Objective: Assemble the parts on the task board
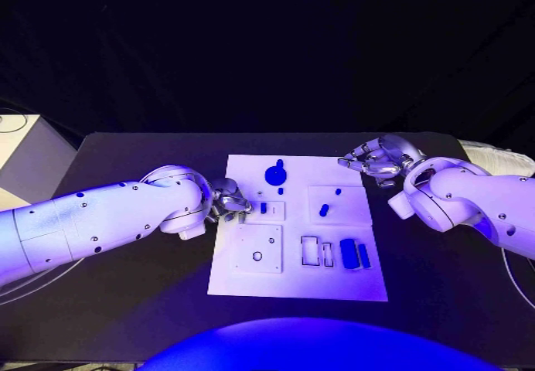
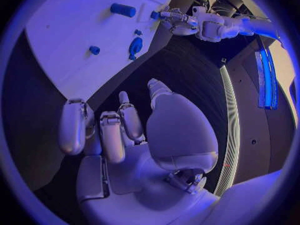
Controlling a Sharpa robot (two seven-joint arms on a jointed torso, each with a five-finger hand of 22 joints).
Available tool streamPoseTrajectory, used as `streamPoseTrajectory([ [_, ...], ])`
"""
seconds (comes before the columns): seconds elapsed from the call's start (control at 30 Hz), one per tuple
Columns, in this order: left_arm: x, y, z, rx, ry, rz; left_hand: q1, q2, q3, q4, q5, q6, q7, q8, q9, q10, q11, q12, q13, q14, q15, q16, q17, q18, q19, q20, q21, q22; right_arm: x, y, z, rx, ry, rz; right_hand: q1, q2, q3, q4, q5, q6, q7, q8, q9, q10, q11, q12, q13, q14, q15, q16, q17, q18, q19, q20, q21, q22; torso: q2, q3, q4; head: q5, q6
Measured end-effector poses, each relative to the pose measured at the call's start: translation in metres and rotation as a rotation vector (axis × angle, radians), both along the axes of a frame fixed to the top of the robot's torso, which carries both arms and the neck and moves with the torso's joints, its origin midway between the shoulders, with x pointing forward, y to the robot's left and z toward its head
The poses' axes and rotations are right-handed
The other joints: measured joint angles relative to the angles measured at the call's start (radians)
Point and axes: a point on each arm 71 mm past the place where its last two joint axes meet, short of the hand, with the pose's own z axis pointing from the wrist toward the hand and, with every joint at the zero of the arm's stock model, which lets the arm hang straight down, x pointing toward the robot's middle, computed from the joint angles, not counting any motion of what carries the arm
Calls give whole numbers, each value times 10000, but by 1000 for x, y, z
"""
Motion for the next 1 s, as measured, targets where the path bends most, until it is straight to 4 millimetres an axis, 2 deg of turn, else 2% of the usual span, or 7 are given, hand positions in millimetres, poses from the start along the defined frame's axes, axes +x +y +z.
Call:
streamPoseTrajectory([
  [0.5, 1, 1, 0, 4, -64, 80, 46, -46, -82, 1, 0, 2, -1, 2, 15, 0, 0, 0, 11, 0, 0, 0, 0, 0, 37, 37, 0, 0, 0, 0, 0, -2, 1, -3, 0, 0, -72, -9, 0, 0, 0, 0, 0, 0, 0, 0, 0, 0, 0, 0, -1, 0, 0, 0, 0, -3, -2, -6, 0, 25, 0],
  [0.67, 2, 2, 0, 25, -90, 107, 93, -198, -190, 24, 0, 3, -3, 4, 36, 0, 1, 0, 19, 0, 0, 0, 0, 0, 38, 37, 0, 0, 0, 0, 0, -2, 1, -1, 0, 0, -71, -9, 0, 0, 0, 0, 0, 0, 0, 0, 0, 0, 0, 0, -1, 0, 0, 0, 0, -3, -2, -9, 0, 27, 0],
  [1.0, 3, 3, 0, 41, -106, 101, 495, -599, -375, -156, 0, 19, -18, -61, 91, 0, 1, 0, 44, 0, 0, 0, 0, 0, 37, 36, -41, 1, 0, 0, 0, -3, 3, -5, 0, 0, -70, -11, 0, 0, 0, 0, 0, 0, 0, 0, 0, 0, 0, 0, -2, 0, 0, 0, 0, -5, -2, -6, 0, 8, 0],
])
